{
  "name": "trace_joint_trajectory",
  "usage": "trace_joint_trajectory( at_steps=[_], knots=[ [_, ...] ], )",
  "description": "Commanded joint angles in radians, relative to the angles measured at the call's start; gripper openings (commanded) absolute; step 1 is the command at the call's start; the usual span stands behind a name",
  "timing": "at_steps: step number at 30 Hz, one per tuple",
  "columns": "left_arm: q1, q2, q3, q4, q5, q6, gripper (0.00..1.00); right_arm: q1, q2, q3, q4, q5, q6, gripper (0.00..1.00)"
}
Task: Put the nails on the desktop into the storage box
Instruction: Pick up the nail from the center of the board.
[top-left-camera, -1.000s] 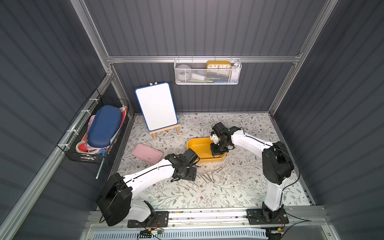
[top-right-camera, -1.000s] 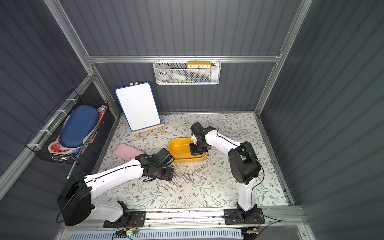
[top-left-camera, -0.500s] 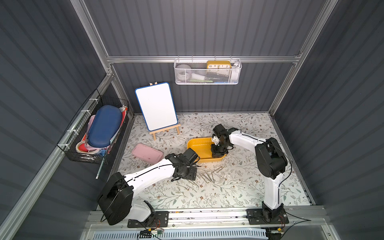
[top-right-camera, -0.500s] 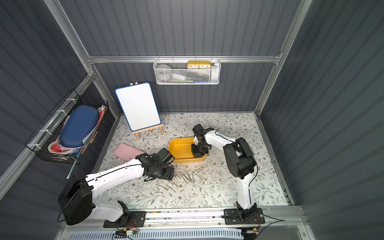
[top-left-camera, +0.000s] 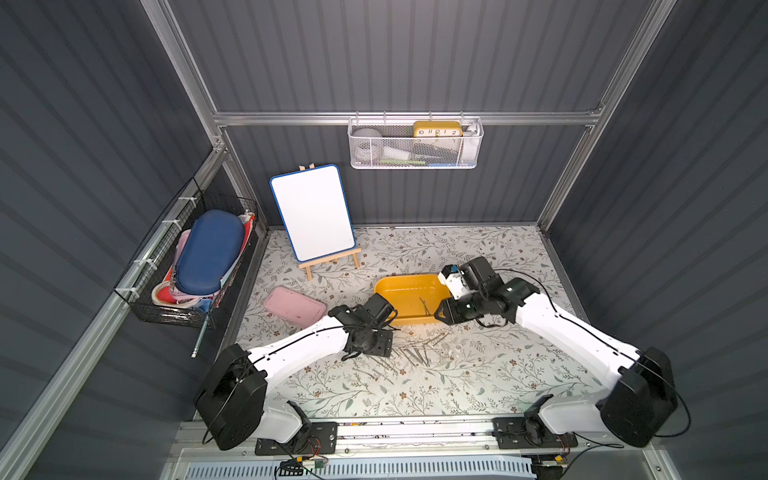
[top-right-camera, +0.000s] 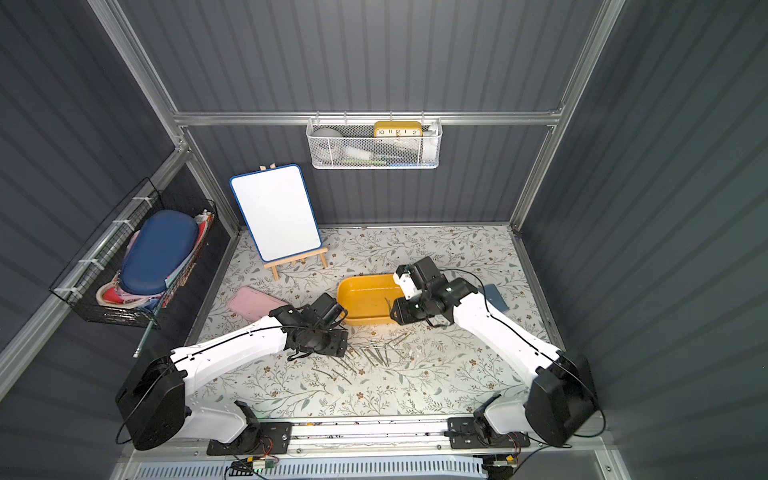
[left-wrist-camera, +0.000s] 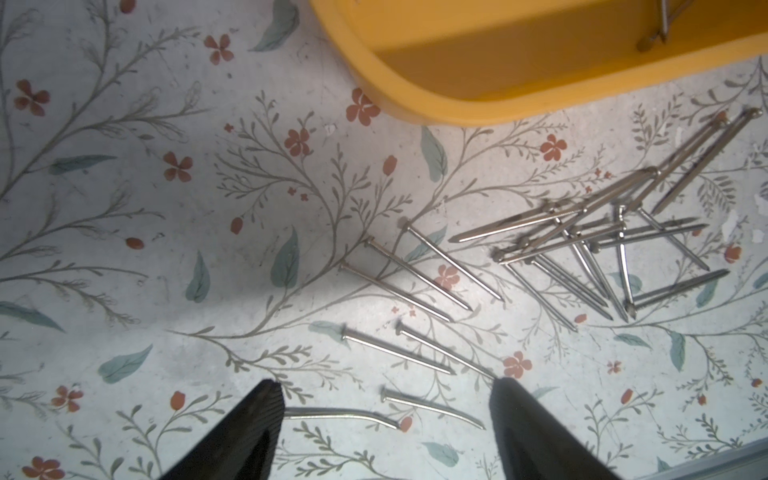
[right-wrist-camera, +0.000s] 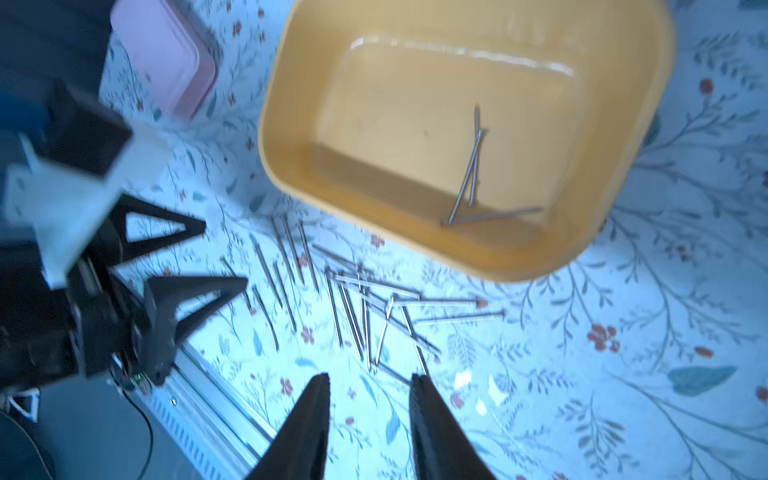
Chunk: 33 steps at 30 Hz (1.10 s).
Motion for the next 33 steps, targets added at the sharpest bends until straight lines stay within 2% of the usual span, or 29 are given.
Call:
trace_joint_trajectory(
  at_steps=[1, 6, 11, 22, 30, 33],
  knots=[
    [0.032, -0.021, 0.017, 0.021, 0.006, 0.039, 0.84, 0.068, -0.031, -0.115, -0.005, 0.001, -0.09, 0.38],
    [0.054, 0.006, 0.044, 0.021, 0.008, 0.068, 0.84, 0.267, -0.006, -0.151, -0.006, 0.17, -0.261, 0.4],
    [0.057, 0.013, 0.04, 0.035, 0.016, 0.078, 0.84, 0.336, 0.069, -0.146, -0.026, 0.243, -0.375, 0.41],
    [0.078, 0.022, 0.023, 0.059, 0.029, 0.094, 0.84, 0.356, 0.191, -0.113, -0.002, 0.332, -0.485, 0.43],
    [0.083, 0.025, 0.015, 0.061, 0.027, 0.1, 0.84, 0.355, 0.297, -0.11, 0.047, 0.373, -0.493, 0.42],
    [0.085, 0.028, 0.011, 0.06, 0.027, 0.103, 0.84, 0.355, 0.344, -0.106, 0.052, 0.374, -0.499, 0.39]
  ],
)
